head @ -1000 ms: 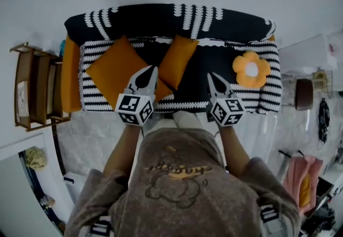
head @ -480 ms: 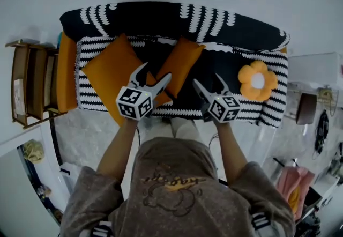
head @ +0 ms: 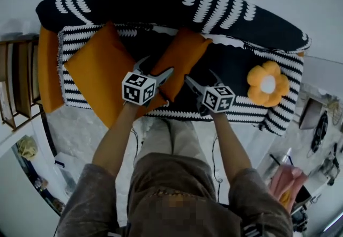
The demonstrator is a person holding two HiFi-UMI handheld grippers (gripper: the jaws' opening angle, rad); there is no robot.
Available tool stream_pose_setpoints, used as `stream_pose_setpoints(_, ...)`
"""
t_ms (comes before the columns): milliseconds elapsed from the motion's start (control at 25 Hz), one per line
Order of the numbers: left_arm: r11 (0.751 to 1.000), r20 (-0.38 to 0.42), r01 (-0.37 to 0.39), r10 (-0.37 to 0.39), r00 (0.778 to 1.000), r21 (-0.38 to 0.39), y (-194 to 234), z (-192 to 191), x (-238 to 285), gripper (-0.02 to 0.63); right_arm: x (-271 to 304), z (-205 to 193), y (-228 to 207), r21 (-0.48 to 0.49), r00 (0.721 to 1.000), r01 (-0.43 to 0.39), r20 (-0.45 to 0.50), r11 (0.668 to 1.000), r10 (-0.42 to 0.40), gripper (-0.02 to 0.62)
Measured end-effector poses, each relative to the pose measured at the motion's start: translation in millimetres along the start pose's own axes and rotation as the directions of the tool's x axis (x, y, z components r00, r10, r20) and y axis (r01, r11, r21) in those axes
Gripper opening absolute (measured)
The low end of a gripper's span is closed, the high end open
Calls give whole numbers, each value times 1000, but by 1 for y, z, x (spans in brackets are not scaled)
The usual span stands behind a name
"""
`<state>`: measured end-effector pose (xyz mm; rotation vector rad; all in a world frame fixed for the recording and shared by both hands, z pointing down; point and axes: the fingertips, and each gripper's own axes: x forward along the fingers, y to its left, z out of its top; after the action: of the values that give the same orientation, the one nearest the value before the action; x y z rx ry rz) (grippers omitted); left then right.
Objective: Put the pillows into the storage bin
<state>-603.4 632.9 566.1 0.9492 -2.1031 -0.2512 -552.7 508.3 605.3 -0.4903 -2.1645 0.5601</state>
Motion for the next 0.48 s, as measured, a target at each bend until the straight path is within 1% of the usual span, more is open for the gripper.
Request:
stream_pose_setpoints(200, 1000, -72, -2, 0, 997, -27, 36, -52, 58, 379, 55, -46, -37, 67, 998, -9, -63, 998, 14, 463)
stream_pose_setpoints(320, 999, -108, -1, -4, 994, -48, 51, -78, 78, 379, 79, -70, -48, 101, 995, -27, -90, 995, 36, 462)
stream_pose_setpoints(480, 997, -173, -2, -12, 985, -81, 67, -110, 95, 379, 100, -85, -59, 149, 994, -42, -96, 988, 57, 449)
